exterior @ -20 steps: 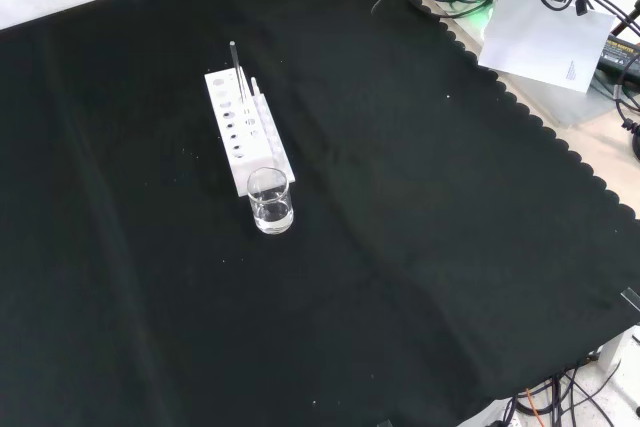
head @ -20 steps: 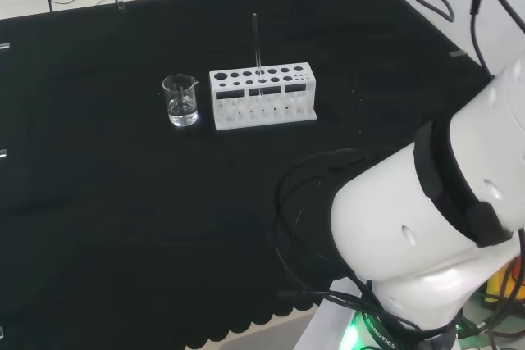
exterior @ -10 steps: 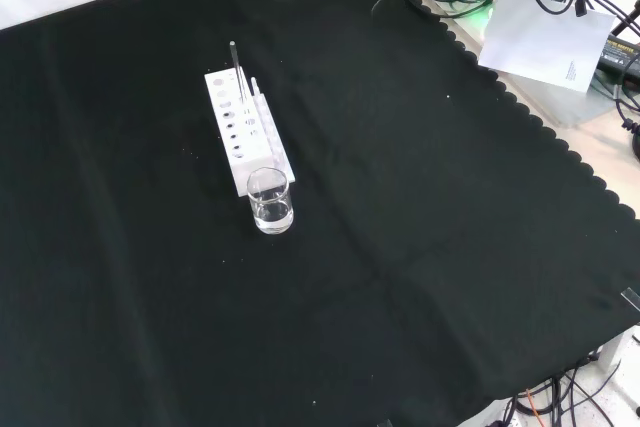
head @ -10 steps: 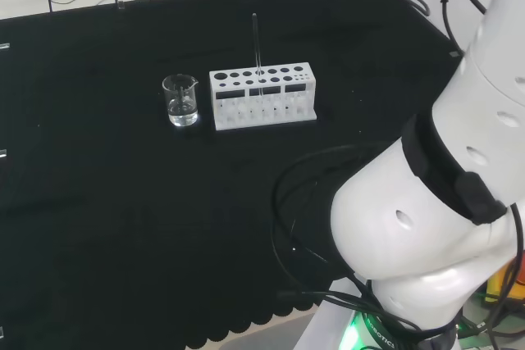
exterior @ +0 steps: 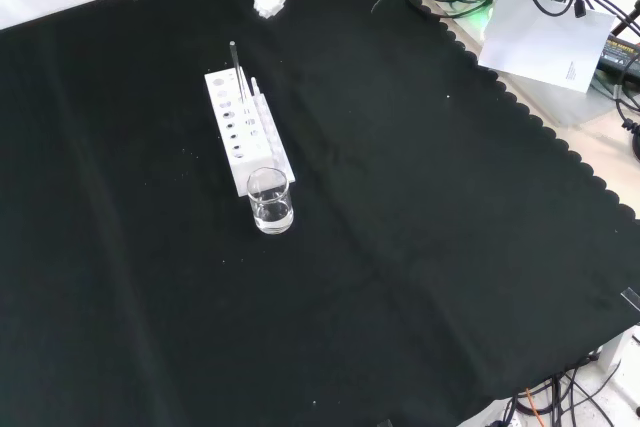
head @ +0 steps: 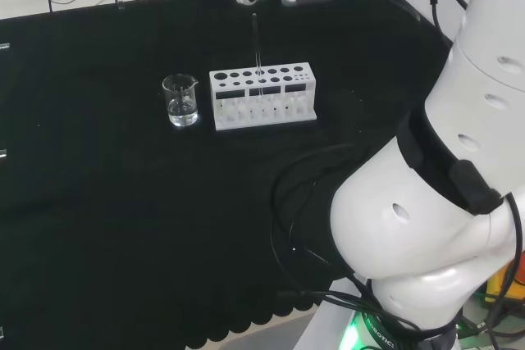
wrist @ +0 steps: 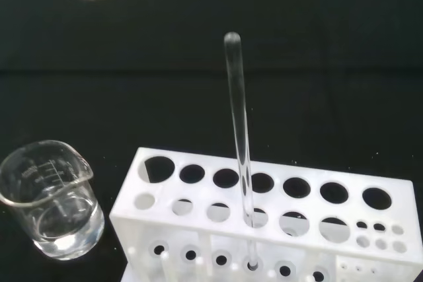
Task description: Take the glass rod from the white test tube rack.
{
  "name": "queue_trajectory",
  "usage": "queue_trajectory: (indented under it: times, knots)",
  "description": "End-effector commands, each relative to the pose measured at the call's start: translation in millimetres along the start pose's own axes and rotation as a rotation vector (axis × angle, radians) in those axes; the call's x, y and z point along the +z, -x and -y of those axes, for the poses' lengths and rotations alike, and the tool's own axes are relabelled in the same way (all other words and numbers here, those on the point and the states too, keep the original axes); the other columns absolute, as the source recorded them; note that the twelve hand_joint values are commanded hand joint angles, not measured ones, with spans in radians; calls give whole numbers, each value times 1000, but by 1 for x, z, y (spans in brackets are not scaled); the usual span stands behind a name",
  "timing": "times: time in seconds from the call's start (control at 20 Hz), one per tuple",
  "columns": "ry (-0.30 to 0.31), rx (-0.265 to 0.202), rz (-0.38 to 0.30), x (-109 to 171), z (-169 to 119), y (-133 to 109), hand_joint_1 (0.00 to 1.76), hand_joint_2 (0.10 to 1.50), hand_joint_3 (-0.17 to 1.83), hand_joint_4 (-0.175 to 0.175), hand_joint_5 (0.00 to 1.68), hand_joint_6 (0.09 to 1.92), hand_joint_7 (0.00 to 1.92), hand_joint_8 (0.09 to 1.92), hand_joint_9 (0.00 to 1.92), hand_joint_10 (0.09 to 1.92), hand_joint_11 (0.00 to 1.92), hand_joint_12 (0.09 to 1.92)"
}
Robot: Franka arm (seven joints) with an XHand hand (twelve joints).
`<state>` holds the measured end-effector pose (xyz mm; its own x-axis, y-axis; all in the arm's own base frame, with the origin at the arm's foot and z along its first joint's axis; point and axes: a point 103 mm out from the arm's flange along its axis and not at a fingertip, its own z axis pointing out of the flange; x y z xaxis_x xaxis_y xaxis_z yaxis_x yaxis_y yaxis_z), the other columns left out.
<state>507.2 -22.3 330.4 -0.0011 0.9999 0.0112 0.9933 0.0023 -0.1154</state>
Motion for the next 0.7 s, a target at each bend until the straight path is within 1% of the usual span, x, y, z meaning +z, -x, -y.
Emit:
queue_trajectory:
  times: [0.05, 0.25, 0.4, 0.5, 0.7]
  knots:
    - [-23, -6, 13, 28, -14, 7, 673, 746, 487, -18, 0, 87, 0, 87, 0, 350, 0, 890]
    - [-51, -5, 21, 44, -21, 7, 662, 758, 480, -21, 0, 87, 0, 87, 0, 382, 0, 912]
    - [-73, 1, 25, 56, -24, 9, 656, 768, 469, -23, 0, 87, 0, 87, 0, 442, 0, 957]
    - [-88, 6, 15, 63, -25, 12, 652, 774, 463, -24, 0, 87, 0, 87, 0, 506, 0, 1041]
    - [-78, 0, 9, 73, -25, 17, 646, 779, 461, -31, 0, 87, 0, 87, 0, 648, 0, 1182]
